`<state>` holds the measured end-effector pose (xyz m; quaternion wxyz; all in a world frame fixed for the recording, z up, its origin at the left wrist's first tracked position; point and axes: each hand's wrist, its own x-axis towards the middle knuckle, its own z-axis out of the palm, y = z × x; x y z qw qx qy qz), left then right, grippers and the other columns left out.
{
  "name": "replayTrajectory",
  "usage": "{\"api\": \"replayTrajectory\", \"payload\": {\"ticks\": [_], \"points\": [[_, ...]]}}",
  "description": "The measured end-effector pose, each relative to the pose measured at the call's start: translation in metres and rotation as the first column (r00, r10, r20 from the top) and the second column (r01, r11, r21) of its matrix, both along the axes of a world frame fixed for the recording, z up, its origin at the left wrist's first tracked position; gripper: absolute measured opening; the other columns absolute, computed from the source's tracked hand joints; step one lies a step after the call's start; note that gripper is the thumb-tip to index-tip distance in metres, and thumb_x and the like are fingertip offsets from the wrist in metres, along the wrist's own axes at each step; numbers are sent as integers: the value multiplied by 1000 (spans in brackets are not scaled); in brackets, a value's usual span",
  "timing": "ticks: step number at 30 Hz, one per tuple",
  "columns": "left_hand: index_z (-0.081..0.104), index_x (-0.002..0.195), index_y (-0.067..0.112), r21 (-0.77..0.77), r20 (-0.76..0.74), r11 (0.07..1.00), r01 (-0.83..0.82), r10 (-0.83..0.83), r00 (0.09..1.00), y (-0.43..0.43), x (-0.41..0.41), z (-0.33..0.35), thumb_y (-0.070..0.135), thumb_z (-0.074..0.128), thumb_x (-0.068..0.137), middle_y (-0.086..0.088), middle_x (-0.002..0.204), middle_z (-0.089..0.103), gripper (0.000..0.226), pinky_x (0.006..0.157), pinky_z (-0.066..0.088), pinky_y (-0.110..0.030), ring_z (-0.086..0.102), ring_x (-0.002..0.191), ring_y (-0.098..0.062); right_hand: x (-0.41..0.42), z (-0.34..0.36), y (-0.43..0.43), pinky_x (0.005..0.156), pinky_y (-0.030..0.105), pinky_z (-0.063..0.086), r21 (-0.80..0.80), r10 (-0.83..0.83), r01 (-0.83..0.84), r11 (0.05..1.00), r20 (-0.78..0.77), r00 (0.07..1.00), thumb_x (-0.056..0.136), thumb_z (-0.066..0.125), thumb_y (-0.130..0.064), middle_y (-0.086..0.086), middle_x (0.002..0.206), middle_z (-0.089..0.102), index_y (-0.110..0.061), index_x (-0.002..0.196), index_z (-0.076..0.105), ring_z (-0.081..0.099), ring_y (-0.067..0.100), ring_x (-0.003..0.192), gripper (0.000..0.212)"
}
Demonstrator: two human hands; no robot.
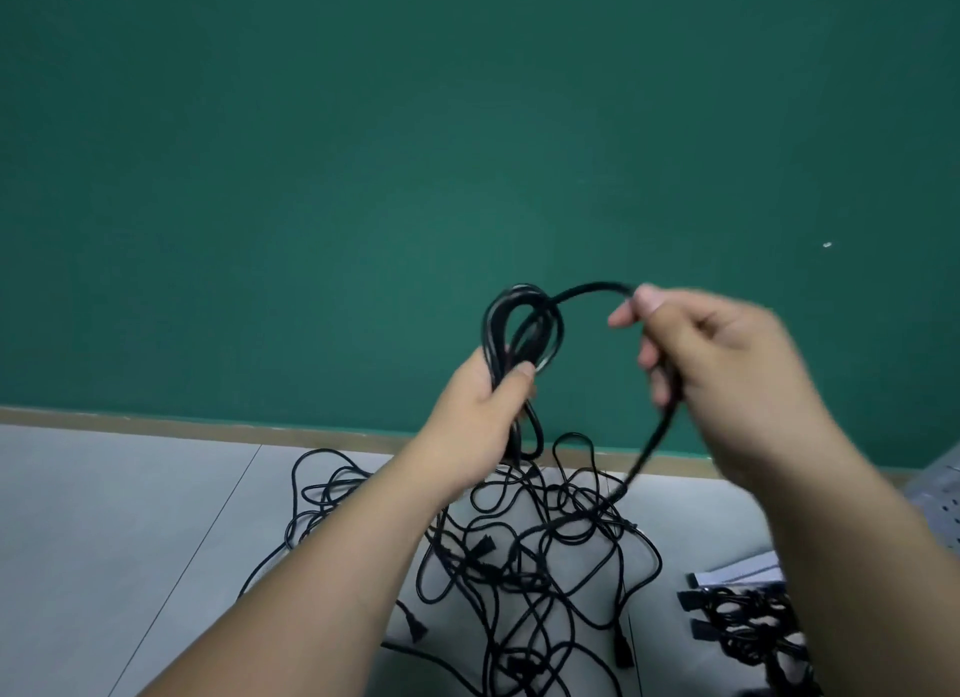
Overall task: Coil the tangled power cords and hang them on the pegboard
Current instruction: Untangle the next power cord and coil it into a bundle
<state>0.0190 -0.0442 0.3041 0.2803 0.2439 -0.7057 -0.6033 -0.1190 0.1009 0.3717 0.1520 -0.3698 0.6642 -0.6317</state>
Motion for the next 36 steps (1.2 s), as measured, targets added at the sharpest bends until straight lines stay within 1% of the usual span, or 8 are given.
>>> {"api": "replayTrajectory", "payload": {"ticks": [4, 8, 10, 16, 21, 27, 30, 36], "points": [[63, 88, 52, 25, -31, 994, 109, -108, 994, 18, -9, 0, 42, 57, 97, 14, 83, 64, 16, 79, 46, -39, 57, 74, -7, 9, 37, 8, 46, 24, 37, -72, -14, 3, 997, -157, 987, 105, 64, -41, -1, 64, 61, -22, 90, 81, 48, 16, 44, 30], [64, 87, 47, 100, -15, 988, 118, -118, 993, 22, -9, -7, 47, 58, 95, 11, 84, 64, 11, 81, 45, -42, 57, 79, -12, 4, 2, 1, 56, 41, 58, 46, -189, 200, 979, -173, 967, 103, 66, -41, -4, 75, 71, -30, 91, 80, 68, 15, 48, 21], [66, 93, 43, 124, -26, 987, 104, -101, 995, 20, -8, -9, 47, 59, 95, 9, 85, 64, 9, 81, 47, -42, 58, 83, -14, 2, -18, -2, 61, 49, 63, 89, -196, 206, 975, -108, 975, 103, 68, -37, -8, 78, 73, -29, 95, 80, 73, 19, 52, 16], [62, 108, 27, 189, -46, 971, 147, -141, 989, 24, -10, -7, 24, 57, 110, -2, 91, 58, 6, 72, 55, -36, 57, 81, -21, 3, -45, -13, 65, 39, 61, 60, -167, 162, 985, 80, 983, 101, 72, -30, 6, 69, 74, -25, 94, 81, 76, 22, 65, 13], [63, 119, 20, 138, -22, 975, 173, -171, 985, 26, -11, -11, 15, 58, 108, 12, 98, 74, 13, 95, 56, -35, 69, 97, -8, 4, -50, -16, 61, 28, 59, 31, -138, 134, 990, 240, 961, 99, 75, -26, 19, 85, 74, -19, 93, 83, 68, 13, 64, 12], [56, 121, 10, 196, -38, 960, 198, -195, 980, 29, -8, -10, 6, 51, 109, -6, 90, 69, 14, 66, 57, -28, 69, 75, -18, 3, -53, -20, 67, 25, 62, 48, -117, 107, 993, 387, 915, 96, 79, -27, 26, 99, 75, -13, 91, 83, 71, 16, 65, 15], [53, 120, 8, 236, -55, 939, 251, -245, 968, 29, -8, -9, 6, 50, 110, -4, 91, 71, 11, 63, 56, -29, 63, 68, -19, 0, -53, -18, 60, 24, 59, 66, -119, 102, 993, 334, 935, 96, 78, -28, 19, 87, 77, -13, 87, 82, 69, 17, 65, 18], [54, 113, 14, 194, -11, 945, 262, -265, 964, 26, -8, -13, 15, 62, 107, 1, 79, 65, 10, 70, 53, -33, 63, 73, -18, -6, -58, -18, 70, 32, 52, 188, -187, 209, 960, -129, 974, 99, 73, -40, -11, 78, 74, -30, 90, 81, 66, 11, 71, 16]]}}
